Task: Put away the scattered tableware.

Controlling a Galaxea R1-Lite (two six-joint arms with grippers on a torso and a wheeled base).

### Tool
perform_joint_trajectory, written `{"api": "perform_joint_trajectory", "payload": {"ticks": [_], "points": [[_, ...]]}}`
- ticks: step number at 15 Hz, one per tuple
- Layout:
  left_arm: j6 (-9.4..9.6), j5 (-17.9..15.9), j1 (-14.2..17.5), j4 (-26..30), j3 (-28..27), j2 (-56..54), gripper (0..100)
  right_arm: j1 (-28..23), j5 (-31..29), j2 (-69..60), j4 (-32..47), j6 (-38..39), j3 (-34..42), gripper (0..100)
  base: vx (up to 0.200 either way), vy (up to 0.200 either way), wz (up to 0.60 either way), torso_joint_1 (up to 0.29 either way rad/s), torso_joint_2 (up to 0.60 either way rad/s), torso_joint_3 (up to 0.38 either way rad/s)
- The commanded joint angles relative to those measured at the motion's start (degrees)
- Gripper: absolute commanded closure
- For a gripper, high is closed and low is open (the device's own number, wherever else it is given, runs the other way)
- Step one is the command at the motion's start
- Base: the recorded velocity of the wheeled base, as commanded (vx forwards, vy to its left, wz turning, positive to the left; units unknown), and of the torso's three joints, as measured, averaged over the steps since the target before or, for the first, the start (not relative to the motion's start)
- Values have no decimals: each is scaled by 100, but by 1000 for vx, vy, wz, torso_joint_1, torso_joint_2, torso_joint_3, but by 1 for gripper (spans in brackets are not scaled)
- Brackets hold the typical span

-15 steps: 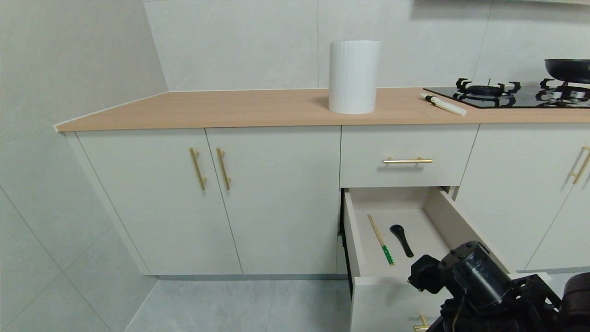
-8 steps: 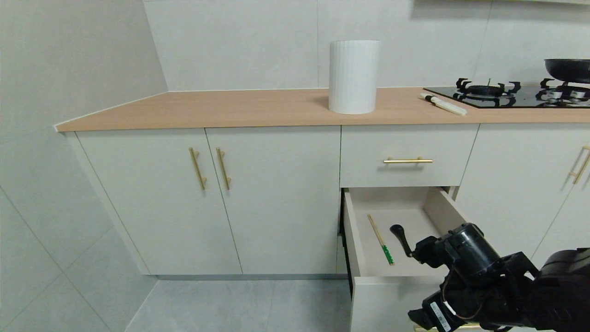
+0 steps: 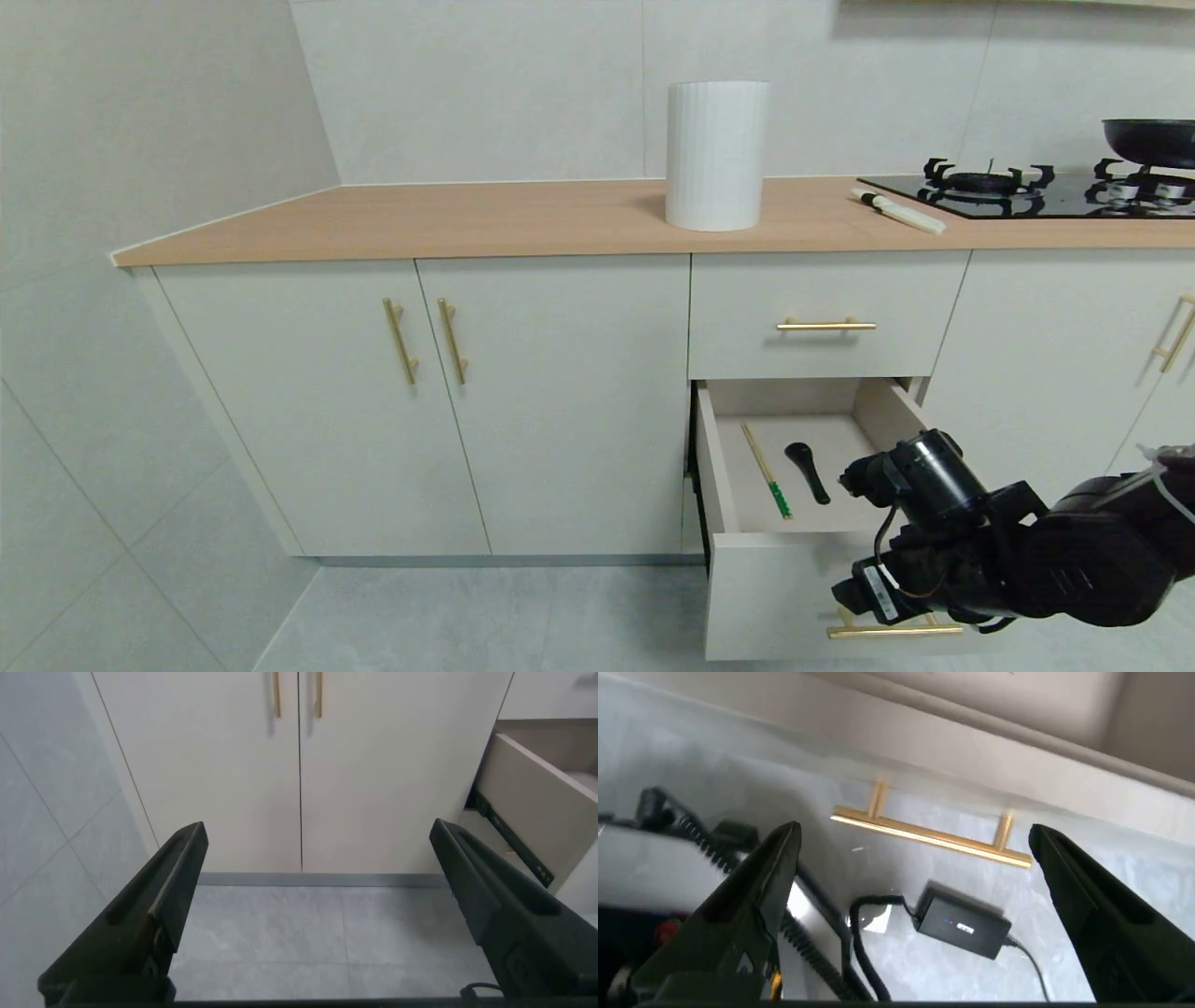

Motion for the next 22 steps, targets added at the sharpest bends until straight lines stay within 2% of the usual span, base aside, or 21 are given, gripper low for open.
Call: {"api": "perform_joint_trajectory", "payload": {"ticks": [1, 4, 6, 10, 16, 22], "points": [[4, 2, 2, -1, 0, 0, 0, -75, -60, 228, -3, 78, -151, 0, 0, 0, 0, 0, 0, 0], [4, 2, 2, -1, 0, 0, 0, -295, -130, 483, 6, 465, -502, 0, 0, 0, 0, 0, 0, 0], [4, 2, 2, -1, 0, 0, 0, -348, -350, 580, -3, 570, -616, 0, 0, 0, 0, 0, 0, 0], [-5, 2, 2, -1, 0, 0, 0, -480, -394, 685, -179, 570, -713, 0, 0, 0, 0, 0, 0, 0], [-5, 2, 2, -1, 0, 0, 0, -928, -376, 1046, -1093, 509, -792, 0, 0, 0, 0, 0, 0, 0], [4, 2, 2, -1, 0, 0, 0, -1095, -333, 1740, -1102, 509, -1838, 0, 0, 0, 0, 0, 0, 0]]}}
